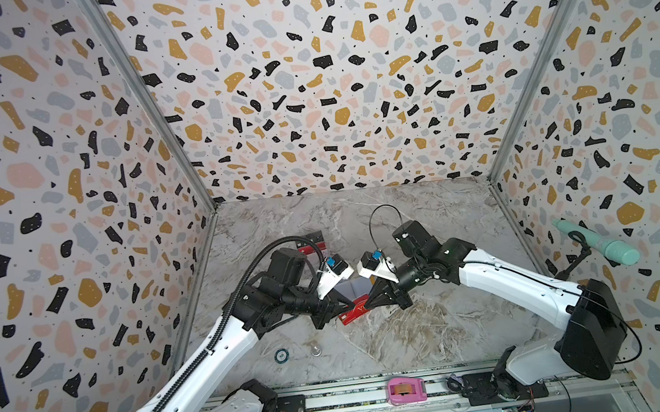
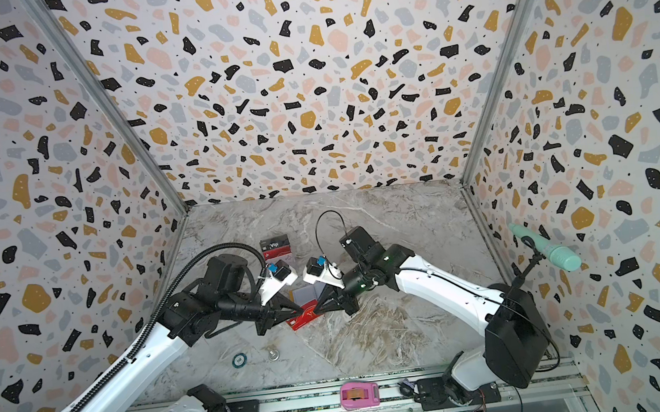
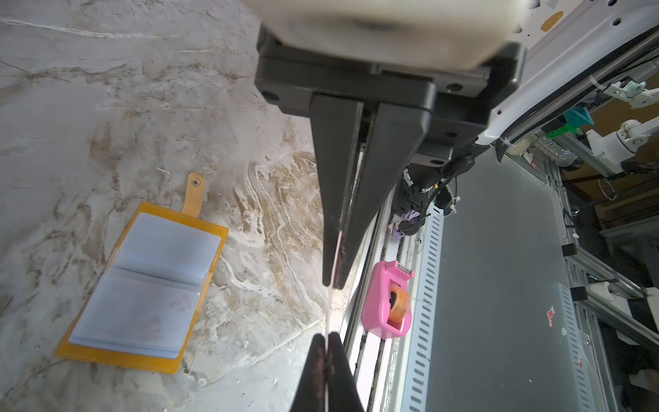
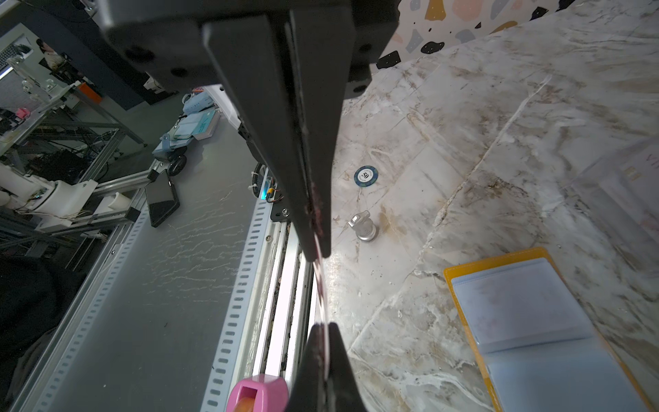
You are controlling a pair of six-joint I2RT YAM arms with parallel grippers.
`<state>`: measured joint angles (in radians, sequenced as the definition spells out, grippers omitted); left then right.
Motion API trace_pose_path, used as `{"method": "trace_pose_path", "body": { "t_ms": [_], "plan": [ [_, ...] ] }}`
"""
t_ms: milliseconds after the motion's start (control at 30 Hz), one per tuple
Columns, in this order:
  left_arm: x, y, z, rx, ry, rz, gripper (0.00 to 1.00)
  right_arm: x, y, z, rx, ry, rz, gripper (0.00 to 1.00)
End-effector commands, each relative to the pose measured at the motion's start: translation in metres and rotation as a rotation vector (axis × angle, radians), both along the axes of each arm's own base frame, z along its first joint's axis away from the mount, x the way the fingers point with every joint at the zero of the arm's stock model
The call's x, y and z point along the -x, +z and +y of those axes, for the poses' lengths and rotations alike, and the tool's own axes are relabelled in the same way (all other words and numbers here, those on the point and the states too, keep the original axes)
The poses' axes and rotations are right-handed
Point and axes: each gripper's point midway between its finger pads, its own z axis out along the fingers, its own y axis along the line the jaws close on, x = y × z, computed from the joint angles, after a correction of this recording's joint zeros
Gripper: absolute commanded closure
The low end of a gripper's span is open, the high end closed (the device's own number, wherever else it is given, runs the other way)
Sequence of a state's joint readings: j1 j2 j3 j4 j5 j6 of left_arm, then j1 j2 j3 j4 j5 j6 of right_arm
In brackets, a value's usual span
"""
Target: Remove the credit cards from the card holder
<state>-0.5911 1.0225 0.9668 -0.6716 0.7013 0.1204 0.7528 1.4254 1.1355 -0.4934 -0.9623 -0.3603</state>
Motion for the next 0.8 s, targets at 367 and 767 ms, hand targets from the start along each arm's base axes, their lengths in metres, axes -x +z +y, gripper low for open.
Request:
{"method": "trace_pose_path", "body": {
  "t_ms": [367,767],
  "plan": [
    [-0.056,0.000,0.017,-0.132,0.206,-0.226,1.00,-0.030,0.023,-0.025,-0.078,-0.241,-0.097,0.18],
    [-0.099,0.009,0.035,-0.142,0.048,-0.475,1.00,-0.078,0.023,-0.059,-0.061,-0.562,-0.169,0.12]
  ]
}}
